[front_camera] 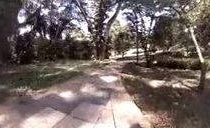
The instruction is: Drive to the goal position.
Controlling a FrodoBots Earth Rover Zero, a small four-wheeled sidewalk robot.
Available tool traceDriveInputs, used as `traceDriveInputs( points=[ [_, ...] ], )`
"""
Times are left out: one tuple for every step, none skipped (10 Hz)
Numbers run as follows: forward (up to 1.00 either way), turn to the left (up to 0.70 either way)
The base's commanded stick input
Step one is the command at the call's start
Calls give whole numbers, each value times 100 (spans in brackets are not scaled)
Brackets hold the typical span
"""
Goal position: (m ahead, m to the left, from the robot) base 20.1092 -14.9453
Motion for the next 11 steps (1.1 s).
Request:
traceDriveInputs(
  points=[
    [50,0],
    [50,0],
    [50,0],
    [50,0],
    [50,0],
    [50,0],
    [50,0],
    [50,0],
    [50,0],
    [50,0],
    [50,0]
  ],
)
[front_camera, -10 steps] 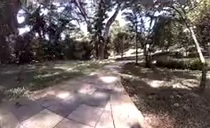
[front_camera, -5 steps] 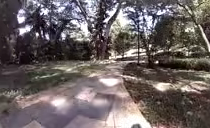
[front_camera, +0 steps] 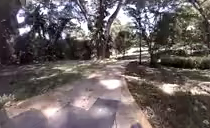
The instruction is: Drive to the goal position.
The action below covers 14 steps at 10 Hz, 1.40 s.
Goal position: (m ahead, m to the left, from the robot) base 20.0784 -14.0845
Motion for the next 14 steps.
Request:
traceDriveInputs(
  points=[
    [50,0],
    [50,0],
    [50,0],
    [50,0],
    [50,0],
    [50,0],
    [50,0],
    [50,-10],
    [50,-39],
    [50,-50],
    [50,-50],
    [50,-50],
    [50,-50],
    [50,-50]
  ],
)
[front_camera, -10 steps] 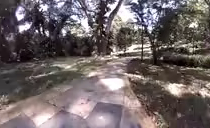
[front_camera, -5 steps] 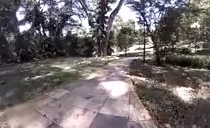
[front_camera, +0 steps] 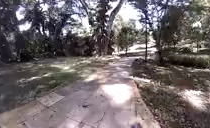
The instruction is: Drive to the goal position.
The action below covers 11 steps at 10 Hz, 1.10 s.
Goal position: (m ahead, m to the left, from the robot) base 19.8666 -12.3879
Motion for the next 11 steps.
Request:
traceDriveInputs(
  points=[
    [50,-12],
    [50,0],
    [50,0],
    [50,0],
    [50,0],
    [50,0],
    [50,0],
    [50,0],
    [50,0],
    [50,0],
    [50,0]
  ],
)
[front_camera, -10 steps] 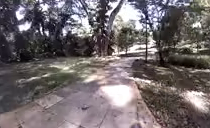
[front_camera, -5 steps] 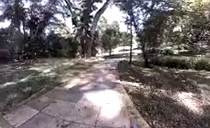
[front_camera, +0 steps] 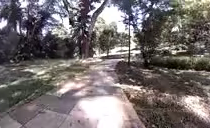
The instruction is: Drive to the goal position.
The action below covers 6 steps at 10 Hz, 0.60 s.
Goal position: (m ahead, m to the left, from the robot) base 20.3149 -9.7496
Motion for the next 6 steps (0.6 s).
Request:
traceDriveInputs(
  points=[
    [50,0],
    [50,0],
    [50,0],
    [50,0],
    [50,0],
    [50,0]
  ],
)
